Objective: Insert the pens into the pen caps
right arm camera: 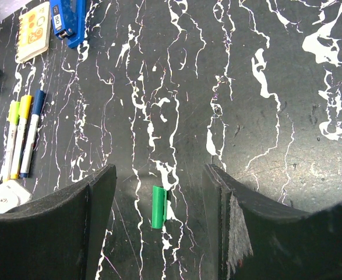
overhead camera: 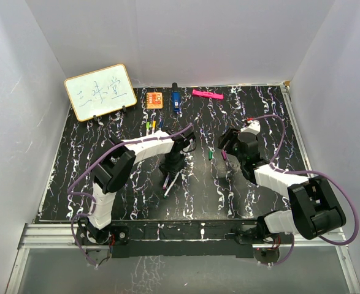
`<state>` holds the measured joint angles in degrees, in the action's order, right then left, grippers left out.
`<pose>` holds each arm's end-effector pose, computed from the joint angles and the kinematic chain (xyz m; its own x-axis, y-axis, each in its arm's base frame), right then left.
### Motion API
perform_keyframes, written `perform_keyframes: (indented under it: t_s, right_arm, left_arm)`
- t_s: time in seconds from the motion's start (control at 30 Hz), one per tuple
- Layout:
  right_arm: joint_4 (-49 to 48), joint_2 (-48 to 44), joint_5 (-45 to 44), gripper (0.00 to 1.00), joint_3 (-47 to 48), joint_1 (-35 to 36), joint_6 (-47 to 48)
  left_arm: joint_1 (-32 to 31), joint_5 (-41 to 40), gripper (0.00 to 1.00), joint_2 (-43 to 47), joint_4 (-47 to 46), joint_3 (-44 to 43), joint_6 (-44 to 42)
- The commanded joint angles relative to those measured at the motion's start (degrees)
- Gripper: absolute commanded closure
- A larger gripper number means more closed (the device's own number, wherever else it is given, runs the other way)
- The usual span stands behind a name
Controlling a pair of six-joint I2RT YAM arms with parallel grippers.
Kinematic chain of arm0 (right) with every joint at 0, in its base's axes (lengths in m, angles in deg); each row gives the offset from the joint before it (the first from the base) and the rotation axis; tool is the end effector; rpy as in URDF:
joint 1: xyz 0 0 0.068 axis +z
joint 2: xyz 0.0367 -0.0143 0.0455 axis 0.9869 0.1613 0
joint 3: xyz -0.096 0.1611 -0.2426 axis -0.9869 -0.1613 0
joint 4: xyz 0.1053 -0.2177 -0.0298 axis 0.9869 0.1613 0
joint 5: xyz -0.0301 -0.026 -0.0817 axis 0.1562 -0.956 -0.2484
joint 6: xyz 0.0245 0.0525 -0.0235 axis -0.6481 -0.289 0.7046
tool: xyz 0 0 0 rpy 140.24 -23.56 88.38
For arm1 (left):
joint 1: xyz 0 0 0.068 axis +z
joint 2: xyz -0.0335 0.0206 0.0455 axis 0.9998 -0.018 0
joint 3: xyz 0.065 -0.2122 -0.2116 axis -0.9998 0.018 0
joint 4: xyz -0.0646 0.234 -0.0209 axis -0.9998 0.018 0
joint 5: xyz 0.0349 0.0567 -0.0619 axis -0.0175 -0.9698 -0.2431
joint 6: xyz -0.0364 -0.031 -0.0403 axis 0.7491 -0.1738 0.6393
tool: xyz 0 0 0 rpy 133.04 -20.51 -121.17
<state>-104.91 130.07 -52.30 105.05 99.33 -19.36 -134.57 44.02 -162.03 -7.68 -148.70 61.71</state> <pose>0.2433 0.0741 0.2279 -0.4279 0.4259 -0.7972 0.0636 0.8940 0.4435 0.2791 -0.2794 0.1857 -0.8607 0.4821 -0.1634 0.4829 0.8749 0.0379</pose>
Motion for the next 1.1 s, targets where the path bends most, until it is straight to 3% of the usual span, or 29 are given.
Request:
perform_keyframes:
  t_s: [0.0,0.47,0.67,1.07]
  right_arm:
    - [-3.7,-1.2,0.3,0.42,0.0,-0.4,-0.3]
    - [-3.8,-1.8,-0.3,0.42,-0.4,-0.5,-0.5]
    - [-3.2,-1.3,-0.8,0.44,-0.3,-0.6,-0.7]
    - [6.5,4.1,-6.0,0.52,5.3,-0.6,1.0]
  left_arm:
    - [0.1,-2.0,0.74,-3.2,-2.1,0.7,-0.4]
    - [0.2,1.9,1.00,-5.5,-2.7,4.4,-1.0]
    - [0.2,3.7,1.00,-5.3,-4.3,6.4,-2.2]
    - [0.2,5.0,1.00,4.4,-10.5,9.4,-3.9]
